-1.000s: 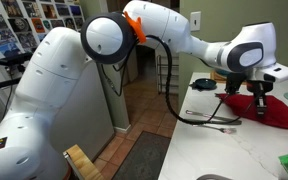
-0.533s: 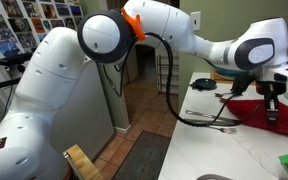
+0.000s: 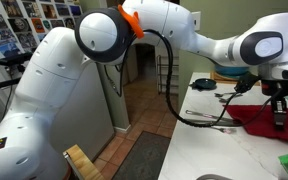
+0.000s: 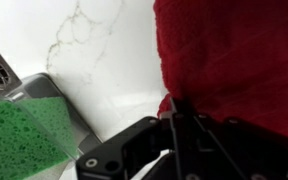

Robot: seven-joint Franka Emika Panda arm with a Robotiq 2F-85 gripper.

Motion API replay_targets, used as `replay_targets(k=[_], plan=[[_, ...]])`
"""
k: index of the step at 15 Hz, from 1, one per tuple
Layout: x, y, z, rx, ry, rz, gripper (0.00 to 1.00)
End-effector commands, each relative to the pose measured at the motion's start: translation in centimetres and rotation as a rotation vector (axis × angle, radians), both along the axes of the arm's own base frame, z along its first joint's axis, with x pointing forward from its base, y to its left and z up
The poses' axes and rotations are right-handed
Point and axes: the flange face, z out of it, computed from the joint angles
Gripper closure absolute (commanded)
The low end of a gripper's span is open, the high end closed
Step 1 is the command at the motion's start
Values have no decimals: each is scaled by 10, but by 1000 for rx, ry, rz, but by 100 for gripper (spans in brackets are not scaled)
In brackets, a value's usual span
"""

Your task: Unfold the red cloth

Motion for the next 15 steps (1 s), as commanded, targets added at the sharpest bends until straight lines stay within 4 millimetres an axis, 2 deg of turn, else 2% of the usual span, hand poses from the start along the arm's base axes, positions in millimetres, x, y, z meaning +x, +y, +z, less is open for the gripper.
replay_targets(k=[1,7,8,9,11,15], plan=[[-5,1,7,-5,99,-11,99],[0,5,-22,-5,178,-6,99],[0,5,-29,-2,191,-3,71],[1,5,-34,-6,195,0,71],[2,4,-42,-10,199,6,57],[10,7,-37,-17,133,34,26]])
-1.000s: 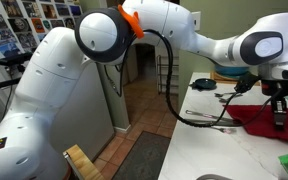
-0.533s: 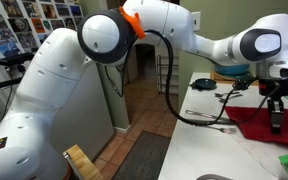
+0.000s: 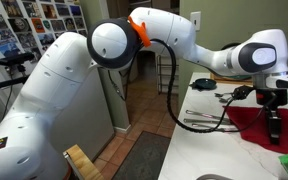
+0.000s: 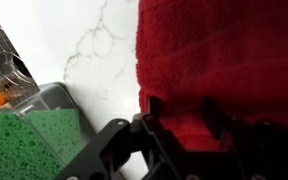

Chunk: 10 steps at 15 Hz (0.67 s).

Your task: Unfold the red cloth

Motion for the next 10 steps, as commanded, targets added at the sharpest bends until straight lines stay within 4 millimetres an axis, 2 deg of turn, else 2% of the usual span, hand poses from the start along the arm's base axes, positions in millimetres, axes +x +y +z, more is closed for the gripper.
replay_targets(k=[1,3,4,10], plan=[[7,2,6,-6,-51,15,19],[12,5,9,13,-95,19,4],[14,8,8,29,-113,17,0],[27,19,-7,93,-212,10,0]])
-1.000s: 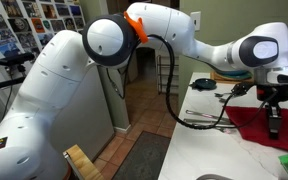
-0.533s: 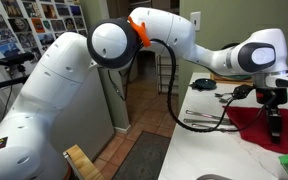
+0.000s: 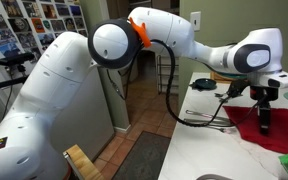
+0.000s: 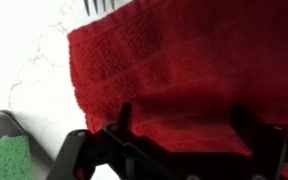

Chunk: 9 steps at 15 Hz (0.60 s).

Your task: Unfold the red cloth

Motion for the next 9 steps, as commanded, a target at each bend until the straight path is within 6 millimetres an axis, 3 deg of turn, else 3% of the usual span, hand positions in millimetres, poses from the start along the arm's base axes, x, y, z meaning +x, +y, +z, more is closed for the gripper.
replay_targets(k=[1,9], plan=[[3,0,-11,32,-71,1,0],[15,-5,-23,31,-195,-27,0]])
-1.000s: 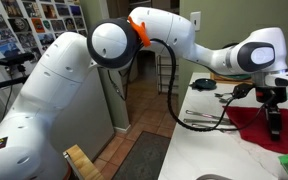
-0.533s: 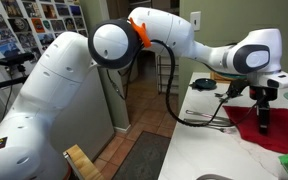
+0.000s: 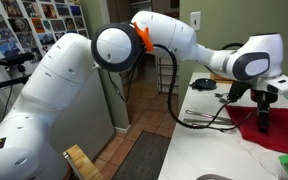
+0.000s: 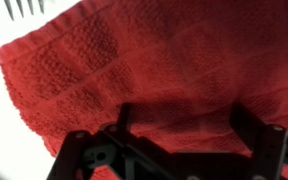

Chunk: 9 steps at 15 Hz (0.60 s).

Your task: Unfold the red cloth

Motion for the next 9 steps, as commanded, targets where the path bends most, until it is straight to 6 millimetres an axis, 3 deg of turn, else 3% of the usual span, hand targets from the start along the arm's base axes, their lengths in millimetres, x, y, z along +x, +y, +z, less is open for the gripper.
replay_targets(k=[1,9], plan=[[5,-3,-9,16,-74,-15,0],[21,-2,-6,-25,-213,-29,0]])
